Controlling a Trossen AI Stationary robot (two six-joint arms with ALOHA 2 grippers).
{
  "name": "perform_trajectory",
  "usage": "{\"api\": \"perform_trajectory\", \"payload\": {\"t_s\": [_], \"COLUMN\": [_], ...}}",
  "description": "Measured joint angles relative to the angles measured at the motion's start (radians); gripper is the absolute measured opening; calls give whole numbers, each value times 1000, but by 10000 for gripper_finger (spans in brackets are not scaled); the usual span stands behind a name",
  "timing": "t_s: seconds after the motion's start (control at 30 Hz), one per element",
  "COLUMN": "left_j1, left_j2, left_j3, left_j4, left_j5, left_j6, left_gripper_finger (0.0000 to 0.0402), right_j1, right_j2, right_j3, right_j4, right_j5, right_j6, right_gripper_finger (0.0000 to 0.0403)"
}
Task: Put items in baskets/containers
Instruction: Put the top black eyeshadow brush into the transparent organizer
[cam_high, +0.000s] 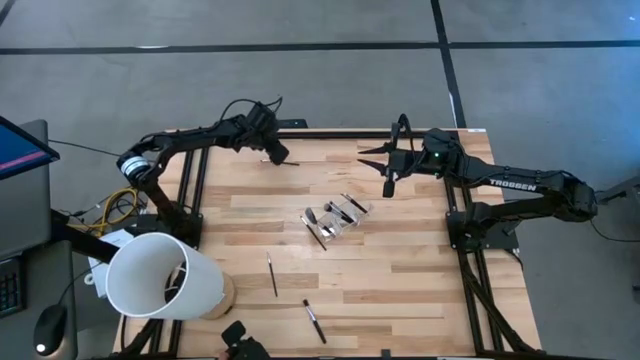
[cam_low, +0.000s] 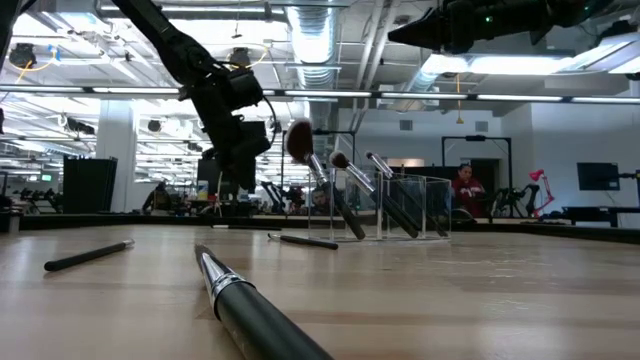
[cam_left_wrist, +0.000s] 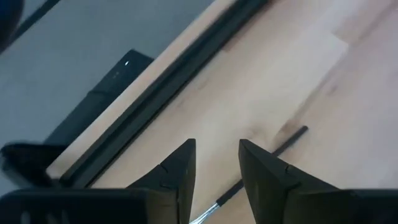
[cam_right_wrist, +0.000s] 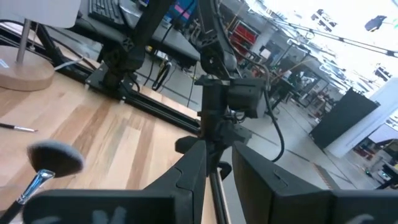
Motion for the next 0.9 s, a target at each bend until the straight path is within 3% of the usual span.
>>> {"api": "perform_trajectory", "payload": {"t_s": [0.27,0.4,0.63,0.9], "left_j1": [7,5,19,21], "left_j2": [8,75,235,239], "left_j3": [96,179,302,310], "left_j4": [-140,-211,-349,-404], "left_j5": [29,41,134,170], "left_j6": [-117,-120,-11,158], "left_gripper_finger": [113,103,102,102], "right_j1": [-1,0,-3,-25], "right_j2": [0,0,0,0], "right_j3": [0,0,0,0], "right_j4": [28,43,28,-22], "right_j5": [-5,-29,-30,-26], "right_j6": [-12,-17,-18,-19], "right_gripper_finger": [71,71,71,71]}}
